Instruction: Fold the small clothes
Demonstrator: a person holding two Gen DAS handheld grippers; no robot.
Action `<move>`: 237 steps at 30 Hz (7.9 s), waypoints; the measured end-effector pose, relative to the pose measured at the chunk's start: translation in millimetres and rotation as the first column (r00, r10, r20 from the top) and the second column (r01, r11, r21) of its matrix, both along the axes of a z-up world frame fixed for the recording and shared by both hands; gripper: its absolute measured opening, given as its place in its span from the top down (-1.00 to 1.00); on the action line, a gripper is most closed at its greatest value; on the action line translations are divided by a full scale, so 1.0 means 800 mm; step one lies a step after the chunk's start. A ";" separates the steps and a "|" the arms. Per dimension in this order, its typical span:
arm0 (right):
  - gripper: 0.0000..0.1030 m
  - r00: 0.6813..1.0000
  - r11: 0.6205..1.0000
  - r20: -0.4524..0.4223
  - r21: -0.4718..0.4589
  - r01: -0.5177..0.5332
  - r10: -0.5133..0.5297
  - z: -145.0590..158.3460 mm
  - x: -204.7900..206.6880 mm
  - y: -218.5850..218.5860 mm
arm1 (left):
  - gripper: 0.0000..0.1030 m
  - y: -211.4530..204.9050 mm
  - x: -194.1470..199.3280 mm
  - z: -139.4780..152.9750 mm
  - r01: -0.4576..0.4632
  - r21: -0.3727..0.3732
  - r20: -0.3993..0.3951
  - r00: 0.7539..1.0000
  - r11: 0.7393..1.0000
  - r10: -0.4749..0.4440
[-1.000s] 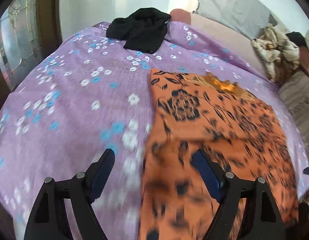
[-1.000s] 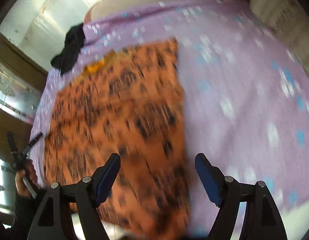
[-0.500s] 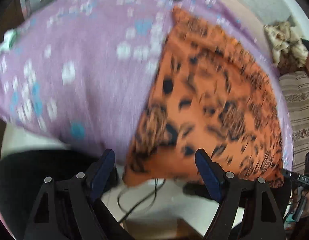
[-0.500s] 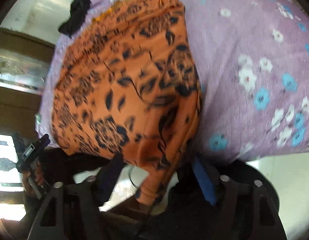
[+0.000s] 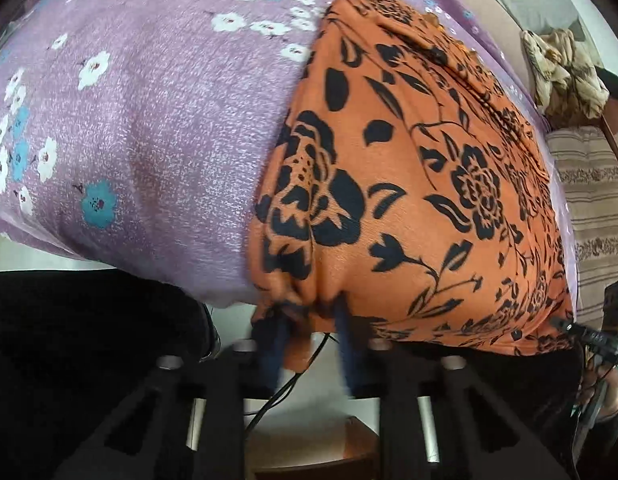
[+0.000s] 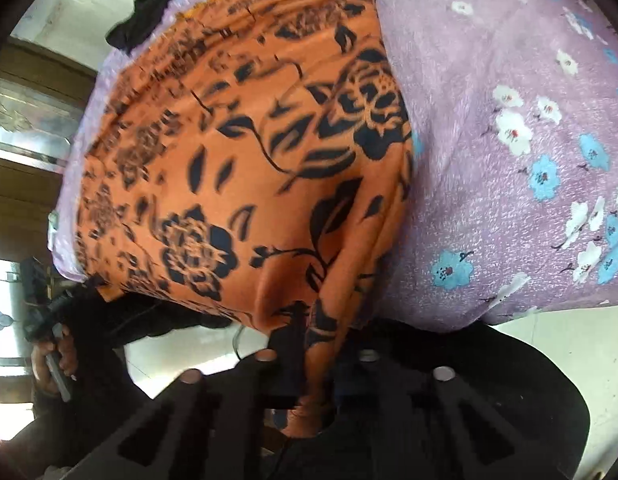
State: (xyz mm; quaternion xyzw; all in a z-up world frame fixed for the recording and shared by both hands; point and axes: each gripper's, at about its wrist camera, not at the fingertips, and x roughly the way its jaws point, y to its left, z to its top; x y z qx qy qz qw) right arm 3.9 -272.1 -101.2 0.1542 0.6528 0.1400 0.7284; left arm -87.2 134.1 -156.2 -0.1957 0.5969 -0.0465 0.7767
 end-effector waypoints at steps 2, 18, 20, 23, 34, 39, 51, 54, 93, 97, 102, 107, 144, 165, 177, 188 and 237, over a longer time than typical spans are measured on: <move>0.86 0.999 1.000 0.040 0.028 0.014 -0.015 0.022 -0.002 -0.007 | 0.90 0.005 0.001 0.018 -0.001 -0.028 0.040 0.999 1.000 0.002; 0.86 0.986 0.978 0.094 0.173 0.117 -0.135 0.036 0.016 -0.040 | 0.90 0.037 0.002 0.062 -0.030 -0.092 0.136 0.990 0.995 0.043; 0.86 0.986 0.978 0.104 0.178 0.110 -0.130 0.038 0.020 -0.041 | 0.90 0.038 0.002 0.069 -0.015 -0.087 0.156 0.987 0.996 0.029; 0.86 0.986 0.976 0.108 0.191 0.104 -0.126 0.037 0.025 -0.038 | 0.90 0.036 0.007 0.063 -0.007 -0.082 0.136 0.991 0.997 0.018; 0.86 0.958 0.939 0.245 0.338 0.058 -0.147 0.108 0.124 -0.030 | 0.94 0.042 0.098 0.174 0.031 -0.146 0.344 0.939 0.989 0.021; 0.83 0.901 0.882 0.300 0.444 0.159 -0.313 0.126 0.283 -0.050 | 0.94 0.053 0.240 0.214 -0.048 -0.107 0.453 0.887 0.993 0.091; 0.79 0.921 0.919 0.208 0.296 0.260 -0.328 0.000 0.296 -0.058 | 0.00 0.070 0.132 0.108 -0.135 -0.117 0.186 0.970 0.984 0.155; 0.79 0.927 0.928 0.210 0.278 0.248 -0.311 0.003 0.295 -0.057 | -0.28 0.050 0.077 0.092 -0.144 -0.241 0.135 0.974 0.960 0.180; -0.47 0.822 0.885 0.340 0.257 0.387 -0.458 0.034 0.338 -0.096 | -0.10 0.080 0.396 0.071 -0.259 -0.272 0.169 0.935 0.927 0.311; -0.47 0.777 0.833 0.335 0.371 0.411 -0.532 0.047 0.264 -0.101 | -0.33 0.093 0.309 0.105 -0.258 -0.274 0.278 0.901 0.927 0.333; -0.47 0.808 0.791 0.190 0.415 0.448 -0.558 -0.005 0.200 -0.062 | -0.39 0.052 0.233 0.078 -0.214 -0.234 0.269 0.923 0.949 0.274; -0.47 0.798 0.762 0.138 0.426 0.488 -0.587 -0.036 0.226 -0.035 | -0.39 0.021 0.260 0.027 -0.253 -0.222 0.181 0.938 0.942 0.295; -0.31 0.807 0.850 0.266 0.201 0.488 -0.527 0.048 0.087 -0.096 | -0.31 0.053 0.138 0.108 -0.182 0.023 0.333 0.928 0.983 0.165; 0.83 0.885 0.930 0.284 0.128 0.346 -0.368 0.036 0.189 -0.068 | 0.87 0.008 0.220 0.106 -0.094 -0.048 0.257 0.961 0.994 0.103; 0.83 0.770 0.863 0.432 0.407 0.299 -0.470 0.174 0.058 -0.089 | 0.87 0.044 0.054 0.207 -0.102 -0.214 0.395 0.901 0.972 0.181; 0.78 0.832 0.791 0.157 0.444 0.421 -0.532 0.072 0.205 -0.106 | 0.84 0.060 0.223 0.140 -0.185 -0.255 0.165 0.959 0.949 0.231; -0.50 0.996 0.960 0.067 0.269 -0.082 0.066 -0.002 0.215 0.071 | -0.32 -0.046 0.218 0.091 0.209 0.316 0.040 0.972 0.926 -0.233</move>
